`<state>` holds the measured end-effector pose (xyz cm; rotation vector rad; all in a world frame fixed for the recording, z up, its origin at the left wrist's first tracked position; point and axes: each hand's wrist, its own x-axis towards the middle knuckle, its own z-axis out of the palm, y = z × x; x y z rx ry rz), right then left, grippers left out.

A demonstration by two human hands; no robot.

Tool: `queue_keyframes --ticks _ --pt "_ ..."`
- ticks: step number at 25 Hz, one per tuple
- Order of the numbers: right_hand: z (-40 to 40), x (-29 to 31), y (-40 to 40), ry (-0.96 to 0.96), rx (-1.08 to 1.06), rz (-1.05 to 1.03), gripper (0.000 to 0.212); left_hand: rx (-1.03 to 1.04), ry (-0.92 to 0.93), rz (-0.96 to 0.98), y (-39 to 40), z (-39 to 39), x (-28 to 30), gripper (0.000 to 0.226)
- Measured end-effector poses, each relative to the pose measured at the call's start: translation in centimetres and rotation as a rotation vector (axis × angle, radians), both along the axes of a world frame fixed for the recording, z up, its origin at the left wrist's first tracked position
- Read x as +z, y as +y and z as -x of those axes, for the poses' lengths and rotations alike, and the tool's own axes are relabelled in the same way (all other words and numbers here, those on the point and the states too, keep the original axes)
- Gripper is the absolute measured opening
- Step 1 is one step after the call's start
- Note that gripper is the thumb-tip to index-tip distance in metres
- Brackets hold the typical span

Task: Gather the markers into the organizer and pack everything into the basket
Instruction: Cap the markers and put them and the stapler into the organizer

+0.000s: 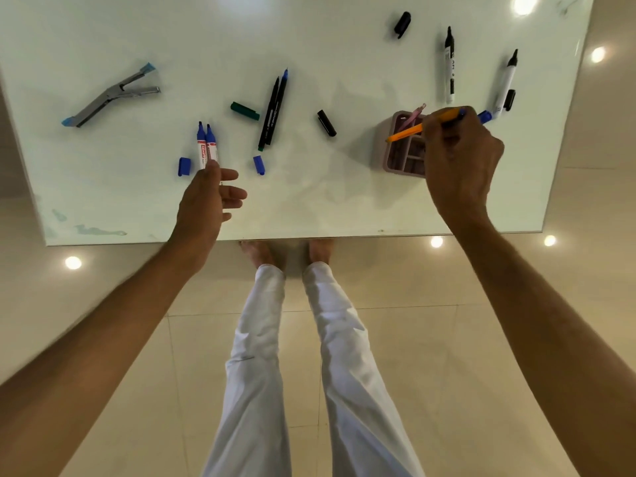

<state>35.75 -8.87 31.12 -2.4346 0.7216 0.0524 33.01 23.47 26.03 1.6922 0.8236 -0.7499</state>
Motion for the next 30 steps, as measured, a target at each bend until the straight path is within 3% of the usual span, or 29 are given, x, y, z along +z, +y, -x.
queue_keyframes --ticks 4,11,18,23,26,30 --pt "-0.8 -0.3 -0.5 -0.094 -0.063 0.028 0.031 0.005 0.02 0.013 0.5 0.6 -0.2 0.057" --pt "-1.7 -2.0 0.2 0.096 -0.025 0.018 0.028 0.035 0.033 0.044 2.0 0.3 -0.6 0.048" --pt "-1.3 -2.1 1.4 0.02 -0.041 0.023 0.025 0.02 0.053 -0.024 3.4 0.5 -1.1 0.041" --pt "0.7 -2.5 5.4 -0.012 0.232 -0.018 0.016 0.037 0.081 -0.102 4.6 1.7 -1.5 0.034" --pt "1.6 -3.7 8.5 0.081 0.4 -0.073 0.011 0.035 0.09 -0.127 5.6 2.6 -1.8 0.031" --pt "1.7 -6.0 12.2 0.237 0.446 -0.126 0.012 0.095 0.104 -0.106 6.7 3.3 -2.2 0.028"
